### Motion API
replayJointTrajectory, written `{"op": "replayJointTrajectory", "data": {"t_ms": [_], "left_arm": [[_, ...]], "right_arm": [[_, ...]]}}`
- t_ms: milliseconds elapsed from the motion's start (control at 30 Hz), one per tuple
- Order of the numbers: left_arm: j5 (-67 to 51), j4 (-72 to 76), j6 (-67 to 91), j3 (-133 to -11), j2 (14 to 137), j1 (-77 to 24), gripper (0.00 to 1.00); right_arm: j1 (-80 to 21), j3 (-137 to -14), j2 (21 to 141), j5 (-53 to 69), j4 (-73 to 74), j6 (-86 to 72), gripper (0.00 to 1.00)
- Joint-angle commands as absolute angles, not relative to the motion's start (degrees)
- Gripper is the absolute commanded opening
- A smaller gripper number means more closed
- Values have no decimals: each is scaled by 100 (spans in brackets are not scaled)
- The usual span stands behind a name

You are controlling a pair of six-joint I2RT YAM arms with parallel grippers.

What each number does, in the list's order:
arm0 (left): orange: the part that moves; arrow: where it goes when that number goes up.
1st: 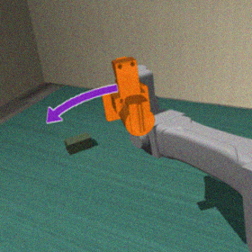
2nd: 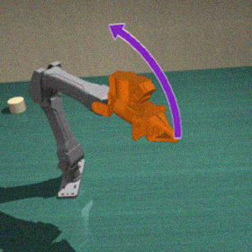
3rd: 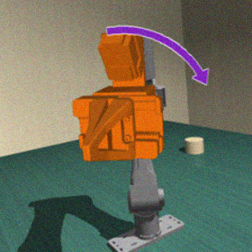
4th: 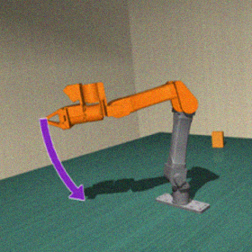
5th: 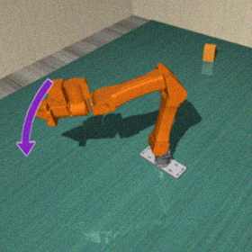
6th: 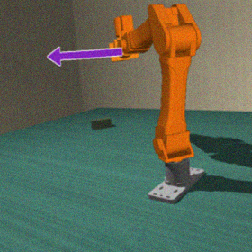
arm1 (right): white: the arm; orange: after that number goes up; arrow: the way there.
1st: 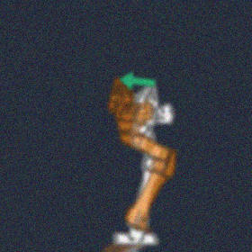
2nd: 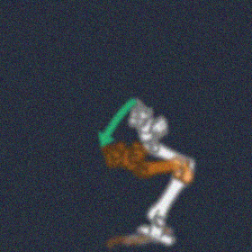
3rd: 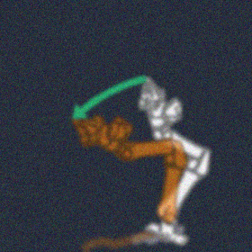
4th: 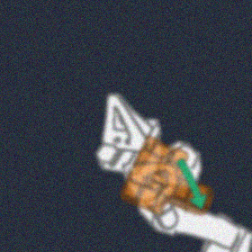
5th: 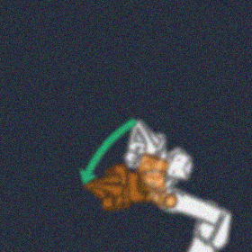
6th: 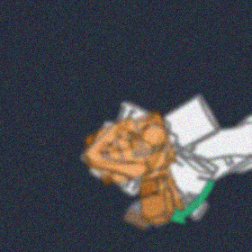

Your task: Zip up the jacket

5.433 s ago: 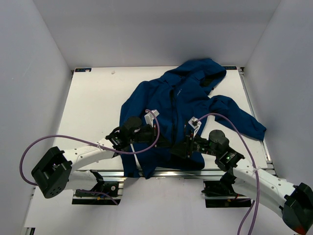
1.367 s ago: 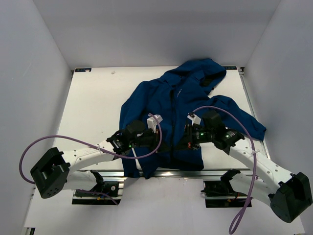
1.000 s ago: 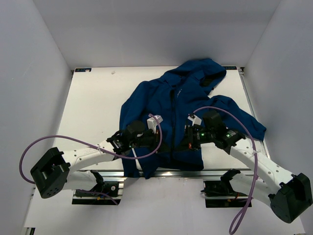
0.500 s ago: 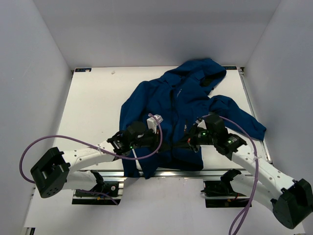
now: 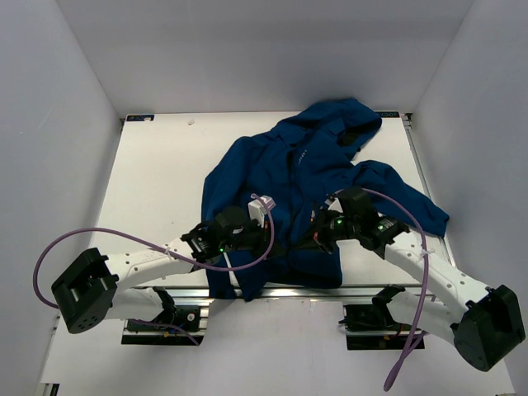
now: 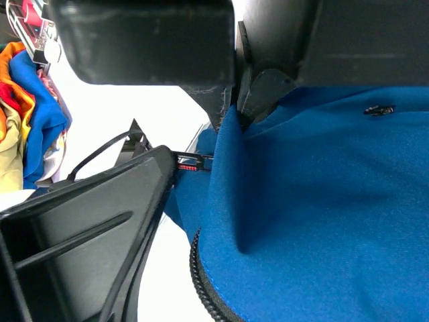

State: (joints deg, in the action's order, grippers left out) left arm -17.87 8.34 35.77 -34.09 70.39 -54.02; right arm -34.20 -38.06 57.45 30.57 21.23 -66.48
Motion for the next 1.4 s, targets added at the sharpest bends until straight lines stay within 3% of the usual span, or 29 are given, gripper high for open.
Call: {"op": "replayJointTrajectory", "data": {"t_ms": [0, 267, 467, 700, 767, 967, 1367], "left_arm": [[-1925, 606, 3445, -3296, 6899, -5484, 0], [-1960, 694, 3472, -3296, 6926, -5555, 0], [-1925, 694, 3489, -3313, 6926, -5599, 0], [-1898, 738, 3533, -3331, 6935, -5625, 0], [-1890, 730, 3542, -3340, 6935, -5625, 0], [-1855, 633, 3559, -3296, 6786, -5625, 0], [-1608, 386, 3718, -3138, 6337, -5616, 0]], "right_arm": [[-3375, -4473, 5774, 2963, 2127, -6082, 0], [-3366, -3719, 5563, 2936, -295, -7312, 0], [-3375, -3481, 5695, 2892, -1150, -7752, 0], [-3393, -3682, 5757, 2865, -1125, -7533, 6], [-3393, -3674, 5862, 2909, -1002, -7462, 0], [-3384, -4095, 5837, 2857, -492, -6470, 0], [-3392, -2814, 4360, 2865, -2845, -5738, 0]]}}
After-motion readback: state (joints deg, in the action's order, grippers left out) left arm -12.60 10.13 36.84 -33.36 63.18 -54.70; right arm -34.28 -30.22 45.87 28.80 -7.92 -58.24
